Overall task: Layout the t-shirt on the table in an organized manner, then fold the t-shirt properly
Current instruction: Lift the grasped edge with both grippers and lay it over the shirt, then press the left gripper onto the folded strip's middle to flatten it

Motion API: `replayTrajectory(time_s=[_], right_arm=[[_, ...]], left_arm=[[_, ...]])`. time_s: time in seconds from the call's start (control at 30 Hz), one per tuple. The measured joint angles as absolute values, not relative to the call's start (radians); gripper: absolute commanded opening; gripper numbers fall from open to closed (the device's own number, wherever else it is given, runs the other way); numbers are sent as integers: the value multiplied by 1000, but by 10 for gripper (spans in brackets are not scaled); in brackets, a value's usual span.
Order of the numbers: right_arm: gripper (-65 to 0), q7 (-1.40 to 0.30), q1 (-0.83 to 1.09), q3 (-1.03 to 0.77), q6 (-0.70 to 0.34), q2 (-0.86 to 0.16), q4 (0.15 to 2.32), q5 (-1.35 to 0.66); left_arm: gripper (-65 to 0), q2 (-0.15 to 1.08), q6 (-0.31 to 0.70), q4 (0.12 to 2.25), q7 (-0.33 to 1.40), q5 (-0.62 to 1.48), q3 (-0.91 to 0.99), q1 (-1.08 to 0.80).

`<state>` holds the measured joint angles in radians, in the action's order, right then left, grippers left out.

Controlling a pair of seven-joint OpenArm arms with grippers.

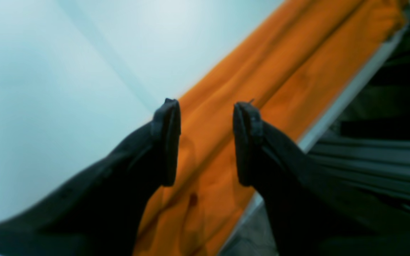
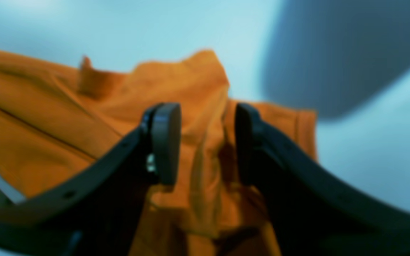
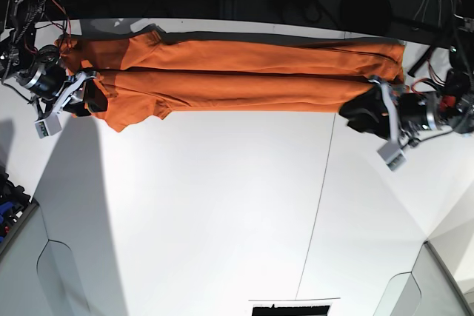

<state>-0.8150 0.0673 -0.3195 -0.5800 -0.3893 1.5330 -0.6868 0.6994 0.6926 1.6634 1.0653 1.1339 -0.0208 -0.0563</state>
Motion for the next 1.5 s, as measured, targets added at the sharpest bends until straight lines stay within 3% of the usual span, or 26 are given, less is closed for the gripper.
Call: replayTrajectory(time_s=[0.33,0.5,0.67,0.77,1.07,1.5], right_arm=[[-408,-790,67,-305,-578,-366,1468,-695],[-558,-797,67,-302,-578,-365,1466,-729],[-581,-800,49,-302,-578,-365,1466,-729],[-650,-800,35,-302,-578,-365,1466,-730],[-650,-901,25,-302,-579,-365,1478,-772],[-650,-922,196,-302,-583,-366,1721,-789]], left_arm=[[-379,516,692,1662,1055,1063,-93,-116],[-379,468,692,1662,1023,1013,-113,-116],[-379,443,692,1662,1019,1012,-115,-116],[-379,415,692,1650,1016,1007,-115,-116],[-379,341,693,1511,969,1004,-117,-110],[-379,318,716,1380,900,981,-115,-49]])
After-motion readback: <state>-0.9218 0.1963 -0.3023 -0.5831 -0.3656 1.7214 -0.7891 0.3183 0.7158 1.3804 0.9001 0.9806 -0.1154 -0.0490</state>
